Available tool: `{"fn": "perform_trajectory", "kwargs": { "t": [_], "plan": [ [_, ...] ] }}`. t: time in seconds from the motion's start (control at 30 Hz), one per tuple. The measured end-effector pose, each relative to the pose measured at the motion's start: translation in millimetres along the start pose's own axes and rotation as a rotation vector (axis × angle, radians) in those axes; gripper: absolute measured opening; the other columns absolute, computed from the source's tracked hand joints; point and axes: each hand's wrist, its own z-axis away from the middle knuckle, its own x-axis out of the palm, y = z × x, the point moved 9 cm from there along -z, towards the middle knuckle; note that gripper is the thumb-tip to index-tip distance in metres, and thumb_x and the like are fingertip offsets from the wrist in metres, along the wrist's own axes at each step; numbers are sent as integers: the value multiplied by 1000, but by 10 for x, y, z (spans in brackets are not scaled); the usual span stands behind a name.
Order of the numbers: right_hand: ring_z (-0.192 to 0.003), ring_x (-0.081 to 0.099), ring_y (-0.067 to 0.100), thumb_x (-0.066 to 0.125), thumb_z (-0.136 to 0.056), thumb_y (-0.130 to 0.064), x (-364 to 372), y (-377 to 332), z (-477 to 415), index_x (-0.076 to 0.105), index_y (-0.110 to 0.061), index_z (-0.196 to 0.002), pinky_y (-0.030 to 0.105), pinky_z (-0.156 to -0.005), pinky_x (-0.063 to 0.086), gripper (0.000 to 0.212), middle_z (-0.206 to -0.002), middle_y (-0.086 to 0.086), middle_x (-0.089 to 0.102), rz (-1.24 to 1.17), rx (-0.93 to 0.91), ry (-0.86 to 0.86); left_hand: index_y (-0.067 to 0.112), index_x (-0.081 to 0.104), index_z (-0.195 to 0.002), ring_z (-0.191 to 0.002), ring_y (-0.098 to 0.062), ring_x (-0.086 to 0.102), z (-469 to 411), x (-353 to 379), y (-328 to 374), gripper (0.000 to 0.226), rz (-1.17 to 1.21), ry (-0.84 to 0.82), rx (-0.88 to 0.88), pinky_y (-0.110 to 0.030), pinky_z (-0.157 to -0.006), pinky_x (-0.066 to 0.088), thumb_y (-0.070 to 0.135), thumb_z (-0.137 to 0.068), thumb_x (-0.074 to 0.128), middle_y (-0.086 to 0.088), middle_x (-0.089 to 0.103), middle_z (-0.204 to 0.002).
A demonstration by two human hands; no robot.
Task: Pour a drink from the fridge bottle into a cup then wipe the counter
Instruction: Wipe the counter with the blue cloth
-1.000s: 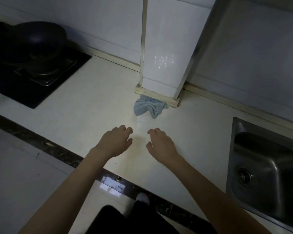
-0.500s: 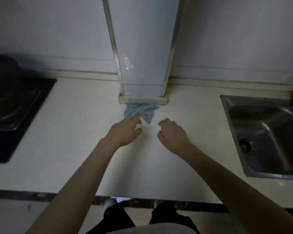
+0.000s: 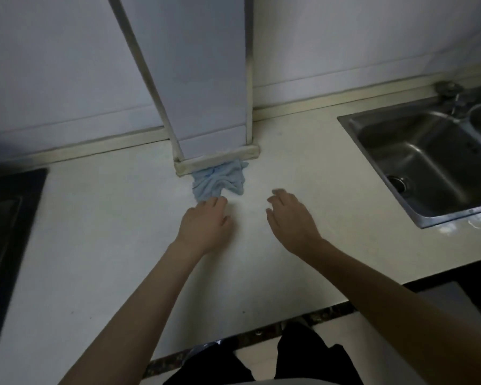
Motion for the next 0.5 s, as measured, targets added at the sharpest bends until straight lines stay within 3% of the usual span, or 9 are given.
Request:
{"fn": "perform_trajectory", "kwargs": {
  "t": [0.1, 0.17, 0.27, 0.4, 0.5],
  "plan": [
    [-115, 56, 22, 51, -91, -10, -9, 156, -63, 62, -6, -118, 35, -92, 50, 30, -132, 10, 56, -32, 33, 163, 8, 64, -109, -94, -32, 63, 3, 136, 216, 51, 10, 116, 63, -36, -71, 44, 29, -87, 23, -10, 67, -105],
    [-119, 56, 23, 52, -90, -7, 74, 247, -174, 63, -6, -119, 35, -96, 47, 31, -131, 11, 58, -13, 19, 183, 12, 63, -122, -113, -31, 61, -59, 233, 192, 49, 12, 128, 40, -40, -85, 49, 28, -92, 28, -9, 65, -124],
    [-118, 57, 26, 54, -88, -4, 195, 413, -410, 62, -5, -120, 37, -97, 47, 33, -127, 13, 61, 6, 10, 197, 21, 50, -142, -136, -27, 44, -269, 254, 5, 55, 23, 162, -22, -42, -104, 40, 37, -98, 21, -5, 47, -148],
    [-113, 59, 29, 51, -89, -4, 352, 592, -557, 61, -3, -122, 40, -96, 47, 35, -122, 16, 64, 27, 29, 222, 33, 33, -150, -146, -22, 27, -717, 253, -373, 46, 61, 200, -138, -42, -113, 28, 39, -105, 28, 3, 31, -158],
    [-111, 61, 28, 38, -90, -7, 363, 704, -486, 63, -2, -120, 39, -96, 49, 39, -118, 15, 66, -6, 41, 293, 30, 36, -150, -147, -16, 25, -990, 377, -470, 45, 156, 195, -151, -39, -117, 23, 36, -106, 28, 4, 33, -158]
  ]
}}
